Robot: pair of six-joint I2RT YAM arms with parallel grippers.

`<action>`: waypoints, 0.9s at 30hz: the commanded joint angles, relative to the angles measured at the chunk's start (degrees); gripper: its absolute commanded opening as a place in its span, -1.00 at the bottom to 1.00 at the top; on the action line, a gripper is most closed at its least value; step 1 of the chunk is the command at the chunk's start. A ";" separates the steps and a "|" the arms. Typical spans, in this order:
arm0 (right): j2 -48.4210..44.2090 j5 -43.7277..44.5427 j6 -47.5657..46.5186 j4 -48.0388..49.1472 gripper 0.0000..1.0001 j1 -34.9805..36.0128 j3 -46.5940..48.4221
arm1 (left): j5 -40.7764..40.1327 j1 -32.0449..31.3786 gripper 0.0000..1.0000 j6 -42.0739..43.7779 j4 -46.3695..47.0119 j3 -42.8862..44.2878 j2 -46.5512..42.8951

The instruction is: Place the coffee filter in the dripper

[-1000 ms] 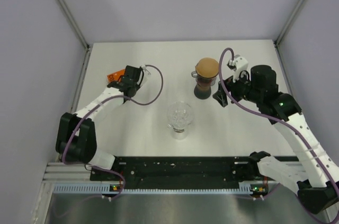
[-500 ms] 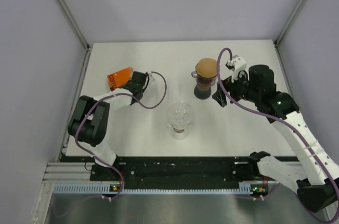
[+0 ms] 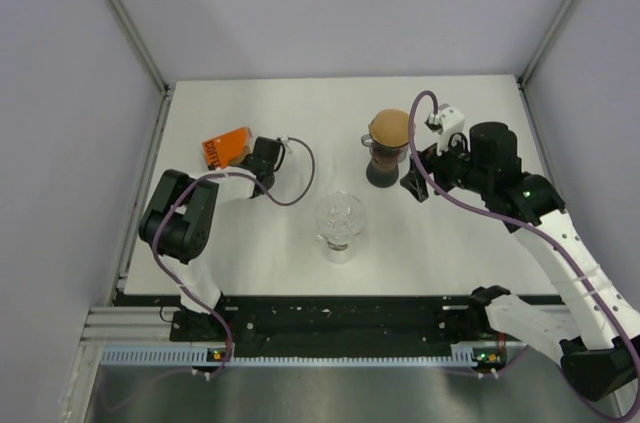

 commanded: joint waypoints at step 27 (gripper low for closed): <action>-0.27 -2.75 5.30 3.52 0.60 -0.44 4.87 | 13.99 3.27 -1.00 -18.76 -31.40 19.15 -20.04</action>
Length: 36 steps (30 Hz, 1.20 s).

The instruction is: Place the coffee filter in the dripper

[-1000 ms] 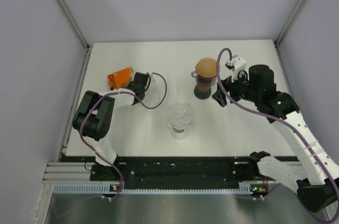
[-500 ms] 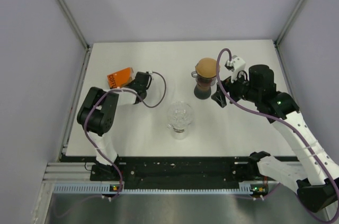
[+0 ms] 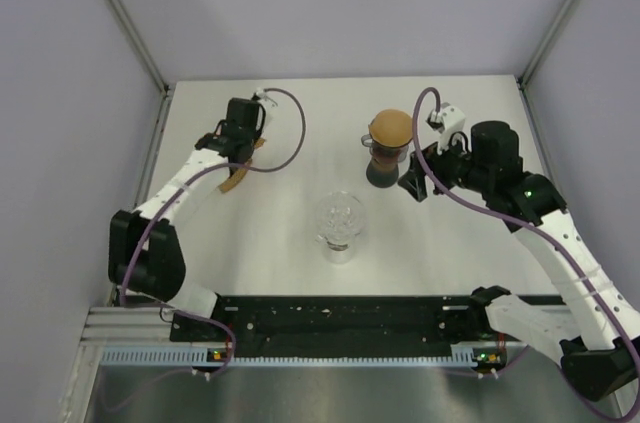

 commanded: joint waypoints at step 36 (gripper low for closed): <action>56.42 3.43 38.50 32.29 -0.22 25.23 44.49 | 24.04 -0.74 -1.00 -25.89 -31.06 29.52 -18.76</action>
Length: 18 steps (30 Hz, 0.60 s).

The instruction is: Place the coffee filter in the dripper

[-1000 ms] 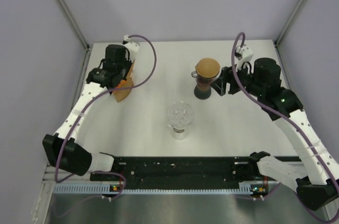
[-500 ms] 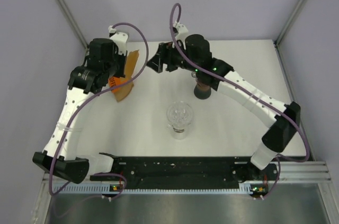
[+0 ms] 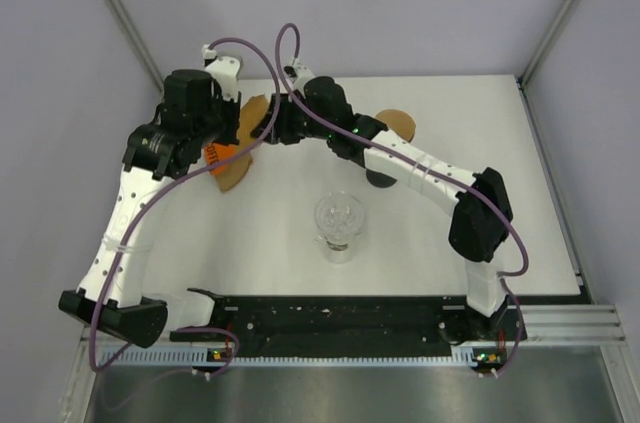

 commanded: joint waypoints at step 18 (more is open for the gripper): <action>-9.61 12.00 -19.04 -24.11 -1.00 -1.77 7.50 | 19.24 -0.50 0.25 2.65 -5.46 9.74 -0.77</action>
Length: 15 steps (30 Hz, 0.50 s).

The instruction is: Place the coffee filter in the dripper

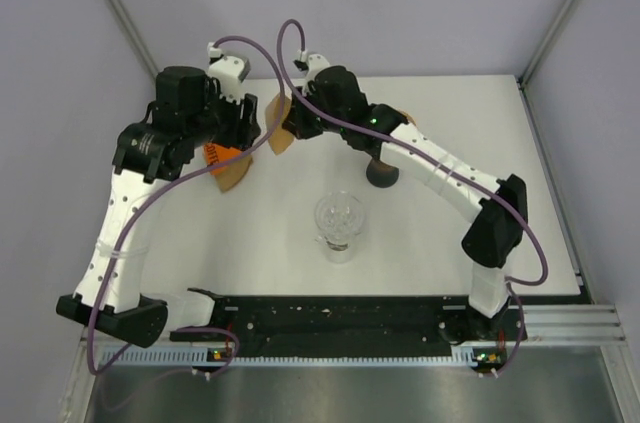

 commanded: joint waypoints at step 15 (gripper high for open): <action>-18.75 -2.89 -7.53 -52.53 -1.00 -0.53 9.19 | 23.86 -0.24 0.49 -6.91 -0.60 3.65 0.35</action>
